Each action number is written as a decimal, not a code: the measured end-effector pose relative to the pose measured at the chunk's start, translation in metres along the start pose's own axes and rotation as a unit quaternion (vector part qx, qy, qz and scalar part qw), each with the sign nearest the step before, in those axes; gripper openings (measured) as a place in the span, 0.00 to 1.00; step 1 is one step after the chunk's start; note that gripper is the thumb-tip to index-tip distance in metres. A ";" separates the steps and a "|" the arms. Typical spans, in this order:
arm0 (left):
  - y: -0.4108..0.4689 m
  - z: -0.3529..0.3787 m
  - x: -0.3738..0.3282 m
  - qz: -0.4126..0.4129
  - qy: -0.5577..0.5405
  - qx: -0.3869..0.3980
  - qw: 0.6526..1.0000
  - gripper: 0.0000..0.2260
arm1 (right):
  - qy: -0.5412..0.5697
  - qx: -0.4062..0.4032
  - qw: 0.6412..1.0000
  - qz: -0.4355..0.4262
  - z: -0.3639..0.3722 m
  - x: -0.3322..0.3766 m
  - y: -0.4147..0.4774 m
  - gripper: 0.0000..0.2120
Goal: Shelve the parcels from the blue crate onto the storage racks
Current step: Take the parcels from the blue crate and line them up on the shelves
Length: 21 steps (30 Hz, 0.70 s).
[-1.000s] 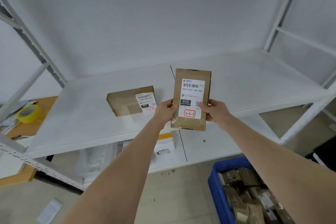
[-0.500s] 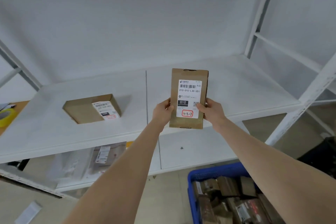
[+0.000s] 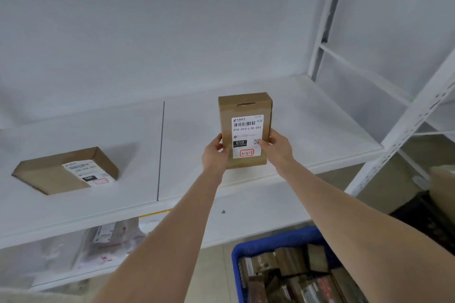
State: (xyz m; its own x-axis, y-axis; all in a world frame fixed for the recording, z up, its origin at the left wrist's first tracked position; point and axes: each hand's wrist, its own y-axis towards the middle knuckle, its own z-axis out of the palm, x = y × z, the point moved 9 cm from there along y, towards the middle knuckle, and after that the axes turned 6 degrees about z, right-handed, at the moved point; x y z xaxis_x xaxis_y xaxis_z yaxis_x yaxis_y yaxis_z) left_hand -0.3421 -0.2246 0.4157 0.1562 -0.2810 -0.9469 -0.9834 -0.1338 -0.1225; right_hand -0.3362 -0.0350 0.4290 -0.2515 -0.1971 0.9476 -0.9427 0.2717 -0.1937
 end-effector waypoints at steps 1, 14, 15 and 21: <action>0.005 0.002 0.003 -0.005 -0.004 0.005 1.000 0.24 | 0.007 0.002 1.000 0.001 0.003 -0.002 0.005 0.20; 0.035 -0.019 0.032 -0.023 -0.030 -0.016 0.999 0.22 | 0.046 0.014 0.999 0.000 0.050 -0.019 0.035 0.20; 0.035 -0.020 0.032 -0.022 -0.023 -0.015 0.999 0.22 | 0.048 0.015 0.999 -0.002 0.051 -0.019 0.036 0.20; 0.026 -0.018 0.030 -0.017 0.029 -0.002 0.999 0.20 | 0.043 0.016 0.999 0.004 0.052 -0.025 0.032 0.16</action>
State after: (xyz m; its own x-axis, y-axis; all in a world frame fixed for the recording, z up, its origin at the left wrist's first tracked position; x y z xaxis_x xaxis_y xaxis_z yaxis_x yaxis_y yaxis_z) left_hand -0.3608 -0.2535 0.3892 0.1943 -0.3304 -0.9236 -0.9771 -0.1487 -0.1523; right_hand -0.3713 -0.0703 0.3862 -0.2408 -0.1121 0.9641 -0.9475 0.2422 -0.2085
